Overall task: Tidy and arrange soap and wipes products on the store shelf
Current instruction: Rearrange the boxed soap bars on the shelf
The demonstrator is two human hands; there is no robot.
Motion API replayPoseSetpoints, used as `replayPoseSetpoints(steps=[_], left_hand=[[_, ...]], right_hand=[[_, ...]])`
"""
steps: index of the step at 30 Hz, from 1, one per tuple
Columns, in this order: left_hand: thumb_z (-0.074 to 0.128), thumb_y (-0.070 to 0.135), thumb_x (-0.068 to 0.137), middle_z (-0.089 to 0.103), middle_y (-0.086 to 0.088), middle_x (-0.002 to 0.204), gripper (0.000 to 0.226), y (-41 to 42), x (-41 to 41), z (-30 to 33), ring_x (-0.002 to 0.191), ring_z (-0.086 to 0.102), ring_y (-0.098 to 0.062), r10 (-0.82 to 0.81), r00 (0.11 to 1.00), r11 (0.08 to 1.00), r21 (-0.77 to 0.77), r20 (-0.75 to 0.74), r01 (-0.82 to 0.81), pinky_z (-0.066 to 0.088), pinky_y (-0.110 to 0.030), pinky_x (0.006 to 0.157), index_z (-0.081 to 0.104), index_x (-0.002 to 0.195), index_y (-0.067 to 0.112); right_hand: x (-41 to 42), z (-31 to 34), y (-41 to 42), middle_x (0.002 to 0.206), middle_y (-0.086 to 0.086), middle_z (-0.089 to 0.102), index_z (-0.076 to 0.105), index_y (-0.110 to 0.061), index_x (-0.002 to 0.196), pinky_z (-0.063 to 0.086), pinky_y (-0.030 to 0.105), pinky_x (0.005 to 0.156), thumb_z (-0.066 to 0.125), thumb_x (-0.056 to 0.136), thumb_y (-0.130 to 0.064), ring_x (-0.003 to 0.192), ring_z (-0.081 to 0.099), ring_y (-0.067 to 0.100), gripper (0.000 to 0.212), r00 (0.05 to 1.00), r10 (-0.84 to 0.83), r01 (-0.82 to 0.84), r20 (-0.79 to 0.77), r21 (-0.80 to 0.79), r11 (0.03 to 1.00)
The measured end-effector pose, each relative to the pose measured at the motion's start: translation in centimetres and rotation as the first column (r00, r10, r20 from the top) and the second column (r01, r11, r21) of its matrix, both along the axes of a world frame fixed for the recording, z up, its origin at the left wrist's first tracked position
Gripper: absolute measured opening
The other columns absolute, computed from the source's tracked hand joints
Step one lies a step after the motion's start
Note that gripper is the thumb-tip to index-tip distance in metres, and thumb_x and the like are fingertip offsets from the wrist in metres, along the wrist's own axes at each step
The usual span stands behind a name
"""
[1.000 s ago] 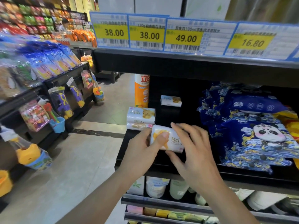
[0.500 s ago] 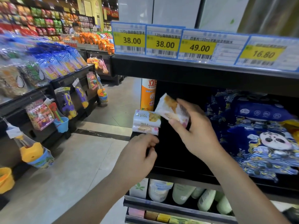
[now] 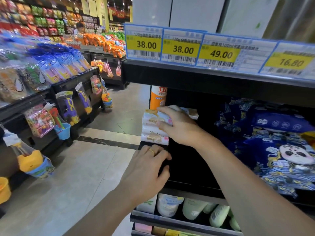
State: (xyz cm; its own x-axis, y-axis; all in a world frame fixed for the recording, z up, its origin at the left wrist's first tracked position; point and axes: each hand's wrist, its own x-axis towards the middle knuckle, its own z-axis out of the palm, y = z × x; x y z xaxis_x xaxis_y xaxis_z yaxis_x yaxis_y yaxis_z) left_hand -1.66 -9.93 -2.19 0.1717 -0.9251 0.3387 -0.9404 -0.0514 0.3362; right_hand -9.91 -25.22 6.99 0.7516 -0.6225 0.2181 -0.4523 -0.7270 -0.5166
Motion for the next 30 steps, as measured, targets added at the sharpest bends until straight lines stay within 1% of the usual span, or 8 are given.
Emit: replayPoseSetpoints(steps=[5,8,15,19,22,25,28,30], left_hand=[[0.029,0.052,0.091,0.051,0.022,0.126,0.044,-0.1,0.0,0.2,0.114,0.043,-0.009,0.0,1.0,1.0,0.027,0.001,0.0,0.038,-0.03,0.097,0.055,0.125,0.042],[0.029,0.051,0.091,0.052,0.021,0.124,0.044,-0.3,0.1,0.5,0.113,0.044,-0.011,-0.022,0.999,0.999,0.033,0.036,0.02,0.039,-0.03,0.095,0.057,0.124,0.041],[0.046,0.052,0.088,0.054,0.018,0.118,0.036,-0.6,0.2,0.3,0.11,0.046,-0.01,0.022,1.0,0.998,-0.055,-0.009,-0.022,0.043,-0.029,0.094,0.061,0.117,0.036],[0.058,0.051,0.08,0.047,0.016,0.112,0.033,-0.5,0.1,0.0,0.103,0.041,-0.012,0.082,0.995,0.986,-0.139,-0.051,-0.088,0.045,-0.03,0.087,0.051,0.109,0.036],[0.06,0.051,0.079,0.045,0.015,0.114,0.034,-0.5,0.2,0.0,0.101,0.04,-0.012,0.089,0.994,0.985,-0.146,-0.065,-0.098,0.046,-0.032,0.086,0.049,0.107,0.035],[0.058,0.05,0.08,0.046,0.015,0.112,0.031,-0.3,0.1,0.0,0.098,0.037,-0.009,0.094,0.994,0.984,-0.143,-0.062,-0.102,0.045,-0.03,0.083,0.05,0.106,0.035],[0.05,0.05,0.083,0.05,0.018,0.107,0.028,-0.3,0.0,0.0,0.098,0.04,-0.008,0.088,0.995,0.988,-0.125,-0.037,-0.092,0.042,-0.028,0.082,0.053,0.106,0.035],[0.046,0.05,0.085,0.054,0.019,0.107,0.03,-0.3,0.0,0.1,0.101,0.047,-0.009,0.072,0.997,0.993,-0.089,-0.01,-0.073,0.043,-0.029,0.085,0.058,0.108,0.035]], right_hand=[[-0.5,0.0,-0.2,0.149,-0.016,0.038,0.042,-0.038,0.151,0.032,0.016,0.094,0.063,0.098,-0.045,0.123,0.04,0.0,0.057,1.0,0.018,-0.018,0.008,0.025,1.0],[-0.8,-0.2,-0.5,0.144,-0.018,0.04,0.045,-0.041,0.148,0.031,0.022,0.097,0.059,0.097,-0.056,0.121,0.036,-0.002,0.055,0.997,0.0,-0.005,0.08,0.059,0.998],[-1.7,-1.2,-3.2,0.131,-0.003,0.062,0.064,-0.034,0.127,0.048,0.032,0.098,0.053,0.101,-0.049,0.118,0.061,0.016,0.032,0.858,-0.34,0.312,0.386,0.136,0.94],[-2.0,-1.6,-1.7,0.142,-0.023,0.042,0.051,-0.053,0.138,0.038,0.023,0.107,0.057,0.081,-0.074,0.131,0.044,0.001,0.061,0.94,-0.089,0.057,0.33,0.106,0.993],[-2.4,-2.0,-0.6,0.15,-0.031,0.032,0.048,-0.049,0.145,0.023,0.013,0.106,0.071,0.08,-0.066,0.134,0.025,-0.009,0.071,0.967,0.044,-0.031,0.25,-0.056,0.998],[-2.6,-1.4,-0.4,0.155,-0.029,0.026,0.044,-0.05,0.147,0.018,0.01,0.105,0.07,0.081,-0.065,0.137,0.017,-0.009,0.073,0.972,0.037,-0.029,0.231,-0.037,0.999],[-2.1,-1.3,-1.6,0.145,-0.02,0.045,0.058,-0.045,0.136,0.034,0.02,0.111,0.063,0.087,-0.062,0.136,0.04,0.001,0.052,0.907,-0.089,0.081,0.413,0.037,0.996],[-1.7,-1.9,-4.0,0.134,-0.01,0.06,0.065,-0.037,0.128,0.047,0.032,0.106,0.065,0.095,-0.044,0.123,0.057,0.011,0.034,0.799,-0.305,0.269,0.518,0.145,0.952]])
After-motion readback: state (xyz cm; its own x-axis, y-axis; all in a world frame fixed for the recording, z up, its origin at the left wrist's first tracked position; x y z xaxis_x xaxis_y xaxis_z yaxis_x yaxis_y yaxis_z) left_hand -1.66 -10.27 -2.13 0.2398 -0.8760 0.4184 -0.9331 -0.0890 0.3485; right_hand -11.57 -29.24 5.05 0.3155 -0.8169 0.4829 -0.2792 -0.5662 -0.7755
